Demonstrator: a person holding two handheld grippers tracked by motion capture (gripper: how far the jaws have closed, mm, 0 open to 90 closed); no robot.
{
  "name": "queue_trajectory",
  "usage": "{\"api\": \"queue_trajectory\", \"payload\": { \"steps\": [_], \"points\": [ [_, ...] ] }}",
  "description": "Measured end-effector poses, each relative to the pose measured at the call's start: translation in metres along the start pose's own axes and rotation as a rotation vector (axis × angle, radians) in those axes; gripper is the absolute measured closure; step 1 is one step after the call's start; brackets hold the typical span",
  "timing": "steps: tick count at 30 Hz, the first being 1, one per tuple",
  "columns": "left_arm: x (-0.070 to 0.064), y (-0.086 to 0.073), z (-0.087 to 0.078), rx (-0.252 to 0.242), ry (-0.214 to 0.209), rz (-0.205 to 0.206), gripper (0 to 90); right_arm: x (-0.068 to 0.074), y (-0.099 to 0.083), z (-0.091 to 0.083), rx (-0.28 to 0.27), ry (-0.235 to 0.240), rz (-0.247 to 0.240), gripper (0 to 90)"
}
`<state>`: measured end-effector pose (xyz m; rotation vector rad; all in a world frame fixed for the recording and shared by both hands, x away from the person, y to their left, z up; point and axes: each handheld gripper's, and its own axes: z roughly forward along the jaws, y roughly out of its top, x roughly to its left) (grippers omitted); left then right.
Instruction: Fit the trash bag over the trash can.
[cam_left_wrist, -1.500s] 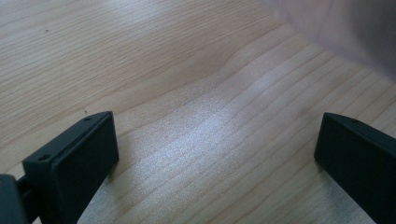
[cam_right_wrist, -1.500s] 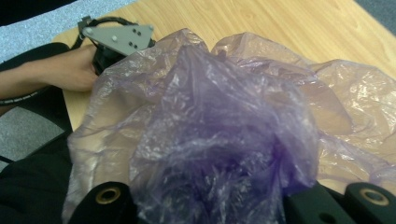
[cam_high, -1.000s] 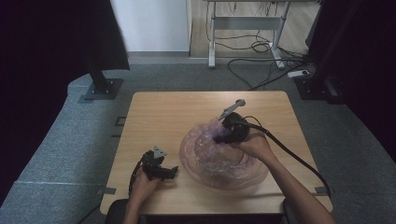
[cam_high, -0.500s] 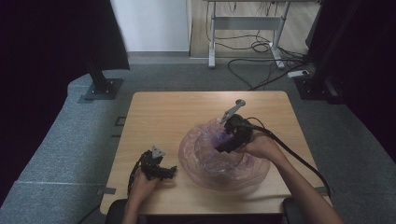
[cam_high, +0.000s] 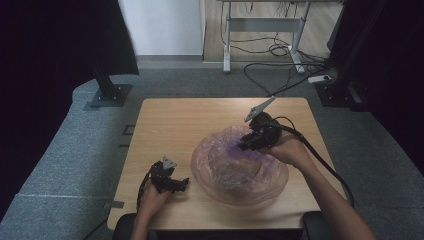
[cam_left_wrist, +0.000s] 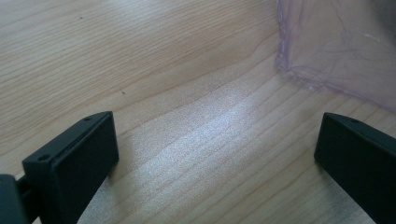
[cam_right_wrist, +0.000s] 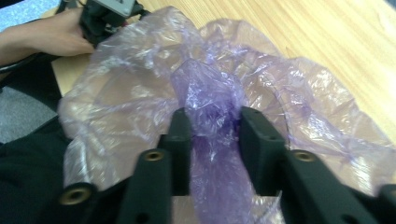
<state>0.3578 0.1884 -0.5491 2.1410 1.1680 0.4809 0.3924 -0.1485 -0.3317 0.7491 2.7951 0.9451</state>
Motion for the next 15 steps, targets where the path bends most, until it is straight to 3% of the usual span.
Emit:
{"api": "queue_trajectory", "payload": {
  "steps": [2, 6, 12, 13, 15],
  "points": [
    [0.0, 0.0, 0.0, 0.0, 0.001, 0.0, 0.0, -0.001, 0.002, 0.012, 0.016, 0.003, 0.018, 71.6],
    [0.0, 0.0, 0.0, 0.0, 0.001, -0.001, 0.0, 0.001, 0.005, 0.055, 0.099, 0.004, 0.02, 72.3],
    [0.0, 0.0, 0.0, 0.0, 0.002, -0.001, 0.0, -0.001, 0.008, 0.113, 0.193, 0.019, 0.086, 73.2],
    [0.0, 0.0, 0.0, 0.001, 0.002, -0.001, 0.0, -0.001, 0.009, 0.118, 0.243, -0.002, 0.075, 73.1],
    [0.0, 0.0, 0.0, 0.001, 0.002, -0.001, 0.0, 0.002, 0.01, 0.12, 0.266, -0.052, 0.05, 73.1]
  ]
}}
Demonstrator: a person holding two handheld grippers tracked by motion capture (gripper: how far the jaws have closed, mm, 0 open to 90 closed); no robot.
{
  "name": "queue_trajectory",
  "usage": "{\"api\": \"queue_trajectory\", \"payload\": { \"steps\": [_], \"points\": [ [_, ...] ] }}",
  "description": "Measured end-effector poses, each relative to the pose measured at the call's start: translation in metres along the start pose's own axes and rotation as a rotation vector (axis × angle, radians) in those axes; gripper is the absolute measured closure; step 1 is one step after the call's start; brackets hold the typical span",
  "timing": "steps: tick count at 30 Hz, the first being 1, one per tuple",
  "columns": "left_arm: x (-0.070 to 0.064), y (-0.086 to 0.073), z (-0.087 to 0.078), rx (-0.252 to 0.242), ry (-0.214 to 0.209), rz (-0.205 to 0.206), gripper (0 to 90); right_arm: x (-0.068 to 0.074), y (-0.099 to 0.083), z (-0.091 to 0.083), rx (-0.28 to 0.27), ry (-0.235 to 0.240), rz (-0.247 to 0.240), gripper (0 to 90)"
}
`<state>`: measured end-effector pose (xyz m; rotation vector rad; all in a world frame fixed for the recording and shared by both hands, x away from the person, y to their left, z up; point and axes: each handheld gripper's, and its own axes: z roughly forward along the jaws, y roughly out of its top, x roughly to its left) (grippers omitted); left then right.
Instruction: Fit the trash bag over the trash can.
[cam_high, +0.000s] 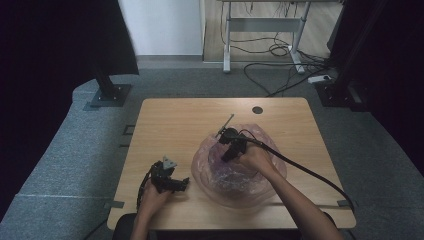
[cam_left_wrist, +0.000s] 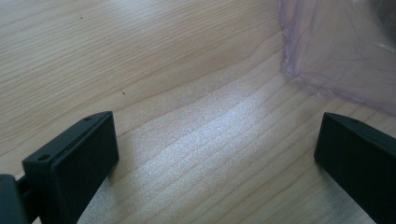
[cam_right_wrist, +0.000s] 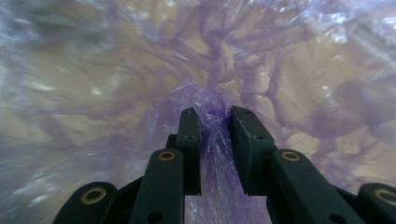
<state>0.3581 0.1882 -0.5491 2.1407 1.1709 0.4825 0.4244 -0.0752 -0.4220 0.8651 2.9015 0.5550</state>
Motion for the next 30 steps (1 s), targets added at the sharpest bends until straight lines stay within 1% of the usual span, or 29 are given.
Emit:
{"api": "queue_trajectory", "payload": {
  "steps": [2, 3, 4, 6, 8, 10, 12, 13, 15, 17, 18, 20, 22, 25, 29, 30],
  "points": [
    [0.0, 0.0, 0.0, 0.0, 0.0, -0.001, 0.0, -0.001, -0.001, 0.0, -0.005, 0.012, 0.002, 71.6],
    [0.0, 0.0, 0.0, 0.0, 0.001, 0.0, 0.0, -0.001, -0.001, 0.0, -0.005, 0.024, 0.004, 65.9],
    [0.0, 0.0, 0.0, -0.001, 0.001, -0.001, 0.0, 0.0, -0.002, -0.001, -0.008, 0.036, -0.006, 57.6],
    [0.0, 0.0, 0.0, -0.001, 0.001, -0.001, 0.0, 0.003, -0.003, -0.006, -0.016, 0.034, -0.042, 45.0],
    [0.0, 0.0, 0.0, 0.0, 0.0, -0.001, 0.0, 0.005, -0.005, -0.018, -0.042, 0.045, -0.057, 41.7],
    [0.0, 0.0, 0.0, 0.0, 0.0, -0.001, 0.0, 0.004, -0.008, -0.035, -0.075, 0.058, -0.06, 41.0],
    [0.0, 0.0, 0.0, 0.0, 0.001, -0.001, 0.0, -0.001, -0.012, -0.054, -0.113, 0.041, -0.047, 41.4],
    [0.0, 0.0, 0.0, 0.0, 0.0, -0.001, 0.0, -0.005, -0.014, -0.063, -0.132, 0.023, -0.037, 42.9],
    [0.0, 0.0, 0.0, 0.0, 0.0, -0.001, 0.0, -0.014, -0.02, -0.078, -0.165, -0.027, -0.006, 47.6],
    [0.0, 0.0, 0.0, 0.0, 0.0, 0.0, 0.0, -0.022, -0.025, -0.089, -0.184, -0.089, 0.026, 53.8],
    [0.0, 0.0, 0.0, 0.0, 0.001, -0.001, 0.0, -0.025, -0.027, -0.091, -0.183, -0.112, 0.039, 56.8],
    [0.0, 0.0, 0.0, 0.0, 0.001, -0.001, 0.0, -0.03, -0.032, -0.088, -0.157, -0.135, 0.066, 64.3],
    [0.0, 0.0, 0.0, 0.0, 0.001, -0.002, 0.0, -0.034, -0.036, -0.078, -0.106, -0.144, 0.095, 68.5],
    [0.0, 0.0, 0.0, 0.0, 0.001, -0.001, 0.0, -0.041, -0.04, -0.058, -0.049, -0.127, 0.116, 73.4],
    [0.0, 0.0, 0.0, 0.0, 0.001, -0.001, 0.0, -0.048, -0.041, -0.037, -0.004, -0.097, 0.121, 75.7],
    [0.0, 0.0, 0.0, 0.0, 0.001, -0.001, 0.0, -0.049, -0.041, -0.034, 0.0, -0.092, 0.115, 75.6]
  ]
}}
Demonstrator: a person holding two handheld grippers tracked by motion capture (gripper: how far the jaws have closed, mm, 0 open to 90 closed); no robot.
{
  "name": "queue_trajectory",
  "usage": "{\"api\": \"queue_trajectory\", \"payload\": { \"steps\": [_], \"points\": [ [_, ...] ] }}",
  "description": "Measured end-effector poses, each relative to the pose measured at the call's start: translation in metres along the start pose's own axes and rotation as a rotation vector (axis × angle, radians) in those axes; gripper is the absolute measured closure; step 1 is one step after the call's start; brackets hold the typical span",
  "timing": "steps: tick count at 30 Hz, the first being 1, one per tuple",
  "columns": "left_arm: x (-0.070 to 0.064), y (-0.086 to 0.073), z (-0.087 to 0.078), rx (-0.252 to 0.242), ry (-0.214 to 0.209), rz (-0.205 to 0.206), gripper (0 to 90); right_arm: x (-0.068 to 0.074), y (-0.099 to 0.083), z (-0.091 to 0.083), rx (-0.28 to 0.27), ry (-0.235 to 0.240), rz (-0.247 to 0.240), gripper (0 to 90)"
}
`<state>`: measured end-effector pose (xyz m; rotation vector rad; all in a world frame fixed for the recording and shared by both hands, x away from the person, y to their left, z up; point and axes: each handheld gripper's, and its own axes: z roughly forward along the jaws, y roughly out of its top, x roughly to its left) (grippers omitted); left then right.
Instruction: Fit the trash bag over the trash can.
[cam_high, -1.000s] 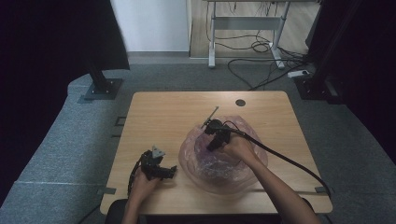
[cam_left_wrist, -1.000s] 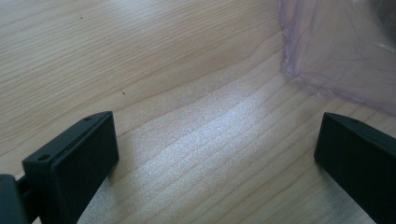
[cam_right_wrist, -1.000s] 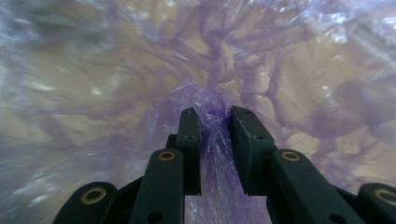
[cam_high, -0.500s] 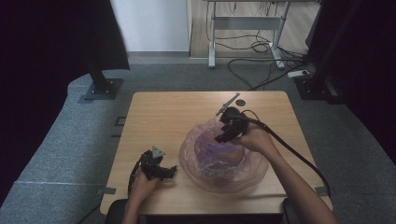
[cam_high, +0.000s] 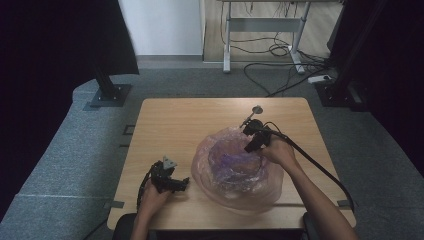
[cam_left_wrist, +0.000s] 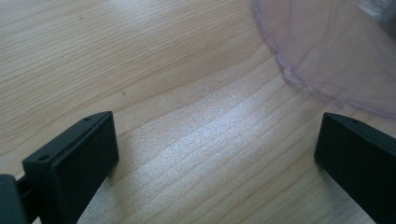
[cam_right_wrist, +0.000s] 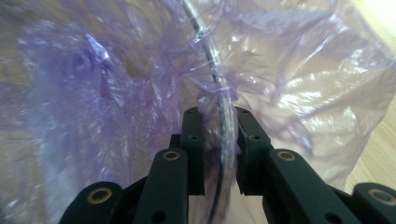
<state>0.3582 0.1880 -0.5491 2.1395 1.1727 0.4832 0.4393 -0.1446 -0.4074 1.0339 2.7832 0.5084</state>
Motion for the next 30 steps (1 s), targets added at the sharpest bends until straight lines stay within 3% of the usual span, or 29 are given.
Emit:
{"api": "queue_trajectory", "payload": {
  "steps": [1, 4, 6, 9, 12, 15, 16, 20, 23, 27, 30],
  "points": [
    [0.0, 0.0, 0.0, 0.0, 0.0, 0.0, 0.0, 0.0, 0.001, 0.002, -0.001, 0.012, -0.002, 72.7],
    [0.0, 0.0, 0.0, 0.0, 0.0, 0.0, 0.0, -0.001, 0.002, -0.005, -0.06, -0.001, -0.008, 48.2],
    [0.0, 0.0, 0.0, -0.001, 0.0, -0.001, 0.0, 0.0, 0.001, -0.019, -0.108, -0.006, -0.011, 42.4],
    [0.0, 0.0, 0.0, -0.001, 0.0, -0.002, 0.0, 0.003, -0.002, -0.043, -0.153, -0.02, -0.015, 41.0],
    [0.0, 0.0, 0.0, 0.0, 0.0, -0.001, 0.0, 0.006, -0.009, -0.061, -0.181, -0.022, -0.005, 41.7],
    [0.0, 0.0, 0.0, 0.0, 0.0, -0.001, 0.0, 0.011, -0.021, -0.065, -0.152, -0.046, 0.004, 44.4],
    [0.0, 0.0, 0.0, 0.0, 0.001, -0.002, 0.0, 0.012, -0.025, -0.064, -0.141, -0.032, 0.016, 47.9],
    [0.0, 0.0, 0.0, 0.0, 0.001, -0.003, 0.0, 0.013, -0.037, -0.044, -0.062, -0.012, 0.038, 60.7],
    [0.0, 0.0, 0.0, 0.0, 0.002, -0.002, 0.0, 0.008, -0.037, -0.029, -0.047, 0.057, 0.053, 67.0],
    [0.0, 0.0, 0.0, 0.0, 0.002, -0.002, 0.0, 0.002, -0.029, -0.013, -0.016, 0.039, 0.038, 75.2],
    [0.0, 0.0, 0.0, 0.0, 0.002, -0.003, 0.0, -0.005, -0.024, -0.003, 0.01, 0.035, 0.04, 75.8]
  ]
}}
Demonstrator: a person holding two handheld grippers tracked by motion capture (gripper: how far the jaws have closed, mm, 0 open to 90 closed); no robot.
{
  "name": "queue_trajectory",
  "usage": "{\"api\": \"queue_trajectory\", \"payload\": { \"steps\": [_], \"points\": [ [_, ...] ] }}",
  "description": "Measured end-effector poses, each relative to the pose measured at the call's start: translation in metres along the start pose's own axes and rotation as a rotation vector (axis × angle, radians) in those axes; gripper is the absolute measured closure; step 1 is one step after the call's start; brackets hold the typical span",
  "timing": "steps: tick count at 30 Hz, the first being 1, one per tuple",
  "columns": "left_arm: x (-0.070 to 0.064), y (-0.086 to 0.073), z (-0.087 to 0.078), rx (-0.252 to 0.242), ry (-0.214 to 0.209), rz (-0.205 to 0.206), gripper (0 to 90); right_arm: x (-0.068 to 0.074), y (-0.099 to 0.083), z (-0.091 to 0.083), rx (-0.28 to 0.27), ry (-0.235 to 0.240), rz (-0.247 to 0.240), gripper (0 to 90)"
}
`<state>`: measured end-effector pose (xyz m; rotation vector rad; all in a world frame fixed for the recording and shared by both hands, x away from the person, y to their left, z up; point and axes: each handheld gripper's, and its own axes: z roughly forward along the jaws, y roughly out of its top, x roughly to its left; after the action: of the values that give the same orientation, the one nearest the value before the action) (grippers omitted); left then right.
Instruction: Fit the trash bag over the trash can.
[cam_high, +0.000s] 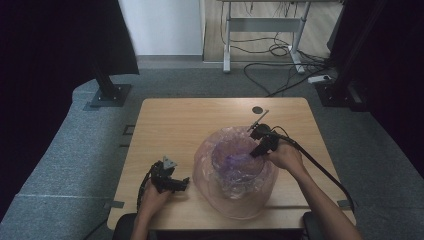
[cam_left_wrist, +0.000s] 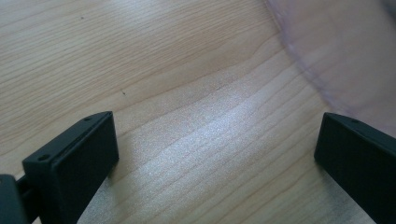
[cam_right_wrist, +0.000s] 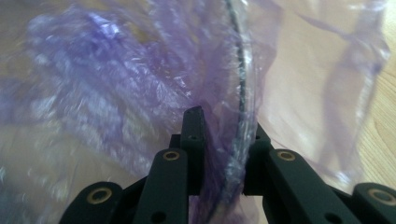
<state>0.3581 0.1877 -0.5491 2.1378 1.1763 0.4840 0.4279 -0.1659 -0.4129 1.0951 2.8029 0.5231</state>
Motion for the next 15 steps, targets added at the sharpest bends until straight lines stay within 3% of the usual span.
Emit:
{"api": "queue_trajectory", "payload": {
  "steps": [2, 3, 4, 7, 12, 15],
  "points": [
    [0.0, 0.0, 0.0, 0.0, 0.0, 0.0, 0.0, -0.003, 0.002, 0.0, -0.011, 0.01, -0.006, 71.0],
    [0.0, 0.0, 0.0, 0.0, 0.0, 0.0, 0.0, -0.004, 0.003, 0.0, -0.015, 0.001, -0.01, 59.9],
    [0.0, 0.0, 0.0, 0.0, 0.0, 0.0, 0.0, -0.005, 0.004, -0.002, -0.036, -0.007, -0.007, 51.4],
    [0.0, 0.0, 0.0, 0.0, 0.0, 0.0, 0.0, -0.007, 0.002, -0.018, -0.111, 0.002, 0.009, 40.7],
    [0.0, 0.0, 0.0, 0.0, 0.0, -0.001, 0.0, 0.0, 0.004, -0.05, -0.17, -0.03, -0.051, 40.0],
    [0.0, 0.0, 0.0, 0.0, 0.001, -0.001, 0.0, 0.005, 0.015, -0.056, -0.202, -0.041, -0.108, 47.2]
  ]
}}
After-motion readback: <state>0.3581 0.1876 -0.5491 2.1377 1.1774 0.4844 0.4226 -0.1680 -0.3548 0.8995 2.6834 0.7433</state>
